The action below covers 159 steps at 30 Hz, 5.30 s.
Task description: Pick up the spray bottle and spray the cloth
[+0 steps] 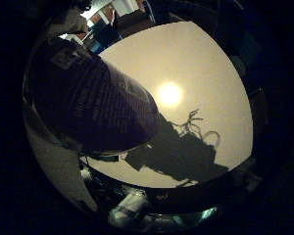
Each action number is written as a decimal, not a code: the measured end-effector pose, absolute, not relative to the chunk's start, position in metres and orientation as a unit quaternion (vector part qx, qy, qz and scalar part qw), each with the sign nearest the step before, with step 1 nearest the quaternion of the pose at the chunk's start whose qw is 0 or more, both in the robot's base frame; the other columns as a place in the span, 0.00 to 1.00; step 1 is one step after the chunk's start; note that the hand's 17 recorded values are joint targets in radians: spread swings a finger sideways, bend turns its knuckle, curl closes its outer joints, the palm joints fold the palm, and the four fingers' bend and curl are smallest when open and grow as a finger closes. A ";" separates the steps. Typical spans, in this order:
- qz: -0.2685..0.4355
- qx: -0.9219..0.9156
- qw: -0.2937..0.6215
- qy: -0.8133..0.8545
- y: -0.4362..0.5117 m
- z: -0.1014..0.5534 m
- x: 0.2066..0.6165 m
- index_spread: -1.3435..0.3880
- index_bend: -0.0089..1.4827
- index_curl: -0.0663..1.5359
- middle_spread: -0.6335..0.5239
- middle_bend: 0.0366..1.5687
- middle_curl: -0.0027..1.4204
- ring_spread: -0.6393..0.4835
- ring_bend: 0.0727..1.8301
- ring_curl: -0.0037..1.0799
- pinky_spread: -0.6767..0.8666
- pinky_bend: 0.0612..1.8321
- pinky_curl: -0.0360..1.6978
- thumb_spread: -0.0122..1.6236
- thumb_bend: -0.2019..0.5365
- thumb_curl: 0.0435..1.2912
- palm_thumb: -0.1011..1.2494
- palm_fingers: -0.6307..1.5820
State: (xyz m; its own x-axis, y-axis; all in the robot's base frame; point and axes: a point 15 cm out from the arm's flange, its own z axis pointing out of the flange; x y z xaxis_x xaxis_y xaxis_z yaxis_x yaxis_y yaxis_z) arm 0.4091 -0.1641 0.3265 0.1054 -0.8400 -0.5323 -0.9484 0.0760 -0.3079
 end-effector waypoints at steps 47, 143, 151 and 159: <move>-0.028 -0.832 -0.387 0.396 0.086 0.324 0.378 0.67 0.77 0.42 0.46 0.80 0.40 0.44 0.74 0.47 0.27 0.68 0.35 0.69 0.25 0.30 0.85 0.86; 0.336 -0.754 0.429 0.366 0.377 0.226 0.443 0.65 0.64 0.41 0.44 0.77 0.38 0.45 0.72 0.45 0.23 0.65 0.34 0.65 0.24 0.41 0.79 0.82; 0.340 -0.760 0.429 0.351 0.379 0.227 0.437 0.57 0.24 0.35 0.42 0.62 0.35 0.43 0.64 0.43 0.17 0.67 0.32 0.59 0.23 0.35 0.72 0.74; 0.339 -0.761 0.428 0.350 0.378 0.227 0.437 0.51 0.12 0.31 0.39 0.40 0.30 0.40 0.61 0.42 0.17 0.67 0.31 0.60 0.23 0.31 0.67 0.59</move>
